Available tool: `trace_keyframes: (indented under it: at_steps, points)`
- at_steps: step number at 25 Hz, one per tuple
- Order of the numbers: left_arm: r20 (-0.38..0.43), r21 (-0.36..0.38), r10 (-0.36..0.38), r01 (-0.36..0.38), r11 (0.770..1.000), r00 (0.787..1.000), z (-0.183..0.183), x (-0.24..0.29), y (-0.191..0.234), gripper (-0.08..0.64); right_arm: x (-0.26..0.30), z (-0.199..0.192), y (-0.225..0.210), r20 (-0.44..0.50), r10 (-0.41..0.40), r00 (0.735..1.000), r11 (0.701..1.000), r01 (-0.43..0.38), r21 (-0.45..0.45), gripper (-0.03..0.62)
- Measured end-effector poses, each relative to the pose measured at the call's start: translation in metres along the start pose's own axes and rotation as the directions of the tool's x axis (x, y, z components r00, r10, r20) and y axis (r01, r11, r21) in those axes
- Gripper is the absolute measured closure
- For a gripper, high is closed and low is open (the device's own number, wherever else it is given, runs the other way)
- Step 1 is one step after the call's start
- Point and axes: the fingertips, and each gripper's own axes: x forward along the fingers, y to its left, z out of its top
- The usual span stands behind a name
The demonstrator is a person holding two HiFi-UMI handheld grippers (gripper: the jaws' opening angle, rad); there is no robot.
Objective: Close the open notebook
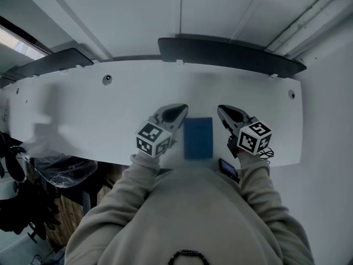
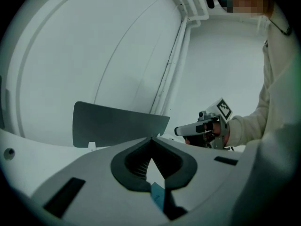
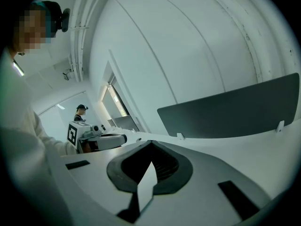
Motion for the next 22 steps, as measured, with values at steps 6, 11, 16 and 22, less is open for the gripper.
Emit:
trace_keyframes:
  at_steps: [6, 11, 16, 22]
  points:
    - [-0.049, -0.041, -0.024, 0.022, 0.999, 0.999, -0.021, 0.008, -0.004, 0.557, -0.003, -0.021, -0.025, -0.034, -0.049, 0.998, 0.998, 0.05, 0.029, 0.572]
    - [-0.089, -0.072, -0.03, 0.024, 0.997, 0.996, -0.043, 0.014, -0.003, 0.558, -0.007, -0.042, -0.042, -0.064, -0.075, 0.995, 0.995, 0.08, 0.065, 0.572]
    - [-0.146, -0.096, -0.036, 0.022, 0.995, 0.989, -0.068, 0.021, -0.001, 0.557, -0.005, -0.065, -0.054, -0.109, -0.091, 0.99, 0.992, 0.1, 0.077, 0.572]
    - [-0.214, -0.132, -0.058, 0.03, 0.991, 0.975, -0.102, 0.024, -0.005, 0.557, 0.001, -0.087, -0.059, -0.15, -0.068, 0.986, 0.991, 0.084, 0.105, 0.572]
